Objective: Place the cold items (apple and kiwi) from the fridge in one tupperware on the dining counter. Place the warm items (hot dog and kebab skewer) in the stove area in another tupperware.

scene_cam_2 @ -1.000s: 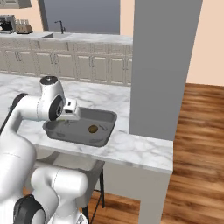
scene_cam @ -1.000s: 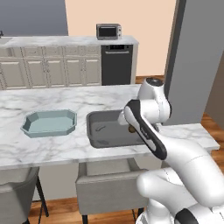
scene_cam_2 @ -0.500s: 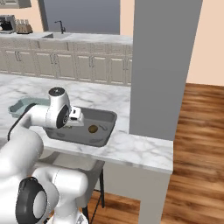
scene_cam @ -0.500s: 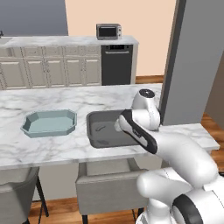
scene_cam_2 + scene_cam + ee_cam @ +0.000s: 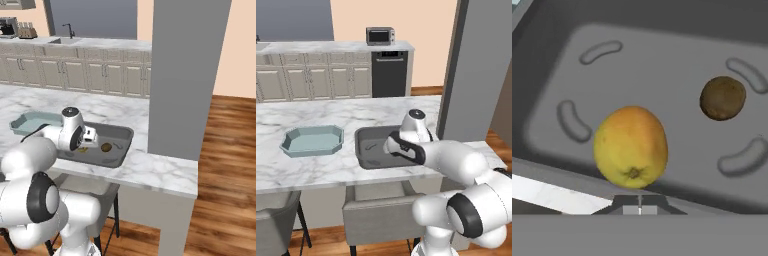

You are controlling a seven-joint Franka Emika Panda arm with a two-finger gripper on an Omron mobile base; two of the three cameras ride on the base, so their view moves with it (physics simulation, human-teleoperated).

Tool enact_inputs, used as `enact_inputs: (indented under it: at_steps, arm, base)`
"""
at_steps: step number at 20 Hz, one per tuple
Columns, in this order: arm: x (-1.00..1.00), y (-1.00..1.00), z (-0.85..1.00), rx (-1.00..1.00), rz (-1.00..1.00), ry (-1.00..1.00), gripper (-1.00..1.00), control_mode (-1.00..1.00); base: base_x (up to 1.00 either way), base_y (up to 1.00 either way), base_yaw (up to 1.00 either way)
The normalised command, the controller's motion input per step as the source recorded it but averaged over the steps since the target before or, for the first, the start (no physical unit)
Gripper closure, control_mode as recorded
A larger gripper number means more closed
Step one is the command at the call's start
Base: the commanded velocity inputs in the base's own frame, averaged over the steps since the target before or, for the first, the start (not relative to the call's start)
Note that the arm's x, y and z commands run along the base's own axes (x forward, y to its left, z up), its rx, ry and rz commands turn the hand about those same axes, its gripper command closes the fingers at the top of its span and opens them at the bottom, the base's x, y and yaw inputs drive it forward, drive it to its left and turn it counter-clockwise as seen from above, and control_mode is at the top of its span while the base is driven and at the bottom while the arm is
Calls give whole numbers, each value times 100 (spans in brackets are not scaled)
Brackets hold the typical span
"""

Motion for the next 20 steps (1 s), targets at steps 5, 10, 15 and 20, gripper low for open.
enact_inputs:
  at_steps: [5, 10, 15, 20]
  arm:
    - [-4, 3, 6, 0, -3, 0, -100, -100]
    - [-30, -4, 61, 4, -5, 0, -100, -100]
    - [-40, -1, 74, 3, -6, 0, -100, -100]
    - [-72, 0, 78, 4, -6, -1, -100, -100]
  base:
    - [0, 0, 0]
    - [0, 0, 0]
    - [0, 0, 0]
    - [0, 0, 0]
